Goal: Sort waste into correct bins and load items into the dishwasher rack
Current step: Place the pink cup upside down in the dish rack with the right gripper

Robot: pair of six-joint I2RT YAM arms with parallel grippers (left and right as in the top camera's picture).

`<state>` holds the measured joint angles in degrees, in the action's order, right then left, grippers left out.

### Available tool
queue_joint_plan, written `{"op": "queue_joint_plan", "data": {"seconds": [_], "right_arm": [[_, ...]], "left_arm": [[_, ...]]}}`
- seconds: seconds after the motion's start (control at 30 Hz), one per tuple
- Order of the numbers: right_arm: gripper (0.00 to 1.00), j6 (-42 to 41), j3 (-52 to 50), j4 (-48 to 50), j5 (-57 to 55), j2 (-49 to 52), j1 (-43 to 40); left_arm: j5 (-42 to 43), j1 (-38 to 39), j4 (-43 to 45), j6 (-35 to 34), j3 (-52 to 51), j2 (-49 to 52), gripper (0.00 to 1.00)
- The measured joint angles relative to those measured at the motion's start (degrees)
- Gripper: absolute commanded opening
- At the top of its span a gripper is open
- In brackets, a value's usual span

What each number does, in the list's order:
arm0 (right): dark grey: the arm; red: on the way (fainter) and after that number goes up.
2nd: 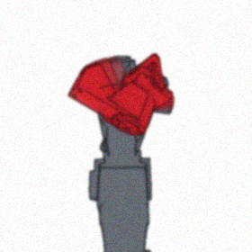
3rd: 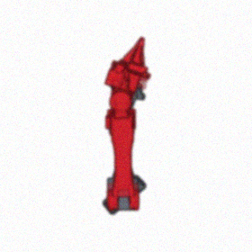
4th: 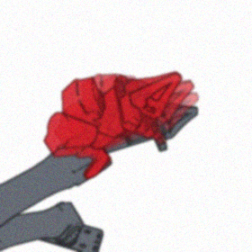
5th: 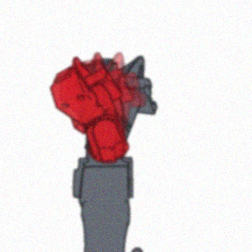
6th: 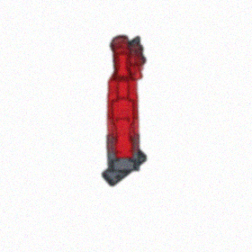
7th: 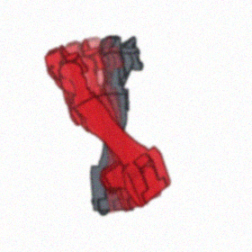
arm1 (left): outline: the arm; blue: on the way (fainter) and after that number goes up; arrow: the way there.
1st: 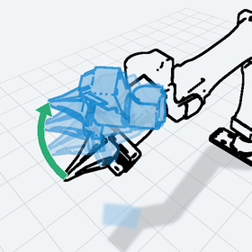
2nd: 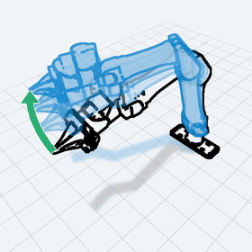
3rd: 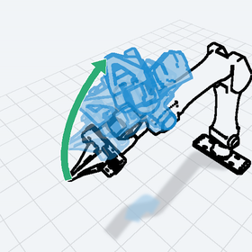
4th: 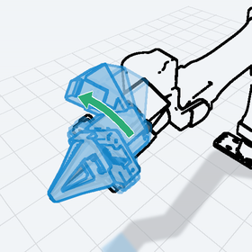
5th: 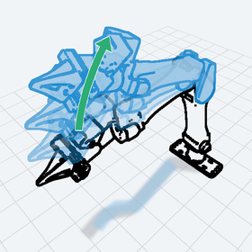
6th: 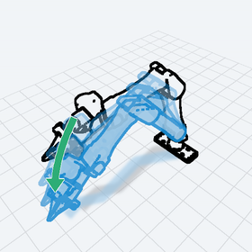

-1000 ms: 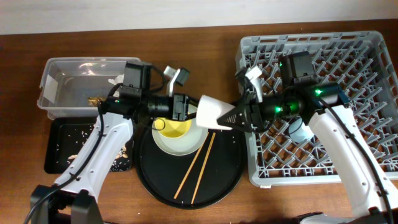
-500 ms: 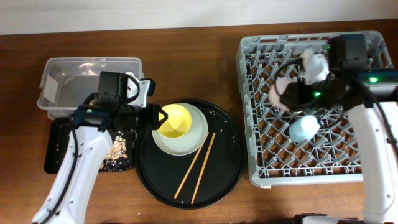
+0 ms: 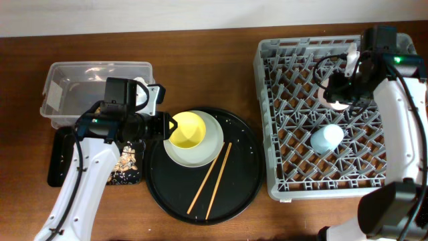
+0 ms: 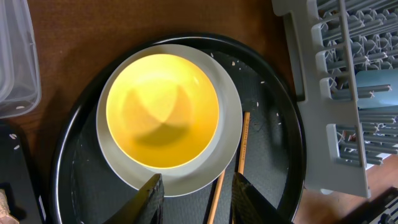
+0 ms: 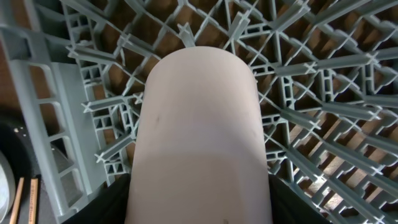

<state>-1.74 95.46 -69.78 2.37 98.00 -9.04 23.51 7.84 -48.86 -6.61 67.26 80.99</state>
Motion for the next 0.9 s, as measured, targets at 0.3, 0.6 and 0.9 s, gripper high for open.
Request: {"op": "queue_joint_plan", "data": {"seconds": [0.3,0.6,0.9], "right_arm": [[0.86,-0.02,0.44,0.98,0.83,8.44,0.0],[0.99,-0.42,0.46,2.32,3.02,8.83,0.0],[0.98,0.31,0.55,-6.99,11.65,-3.19,2.08]], "left_arm": [[0.0,0.0,0.0,0.02,0.0,0.0,0.35],[0.0,0.0,-0.96,0.02,0.0,0.0,0.36],[-12.9,0.0,-10.64,-3.3,0.02,0.0,0.45]]}}
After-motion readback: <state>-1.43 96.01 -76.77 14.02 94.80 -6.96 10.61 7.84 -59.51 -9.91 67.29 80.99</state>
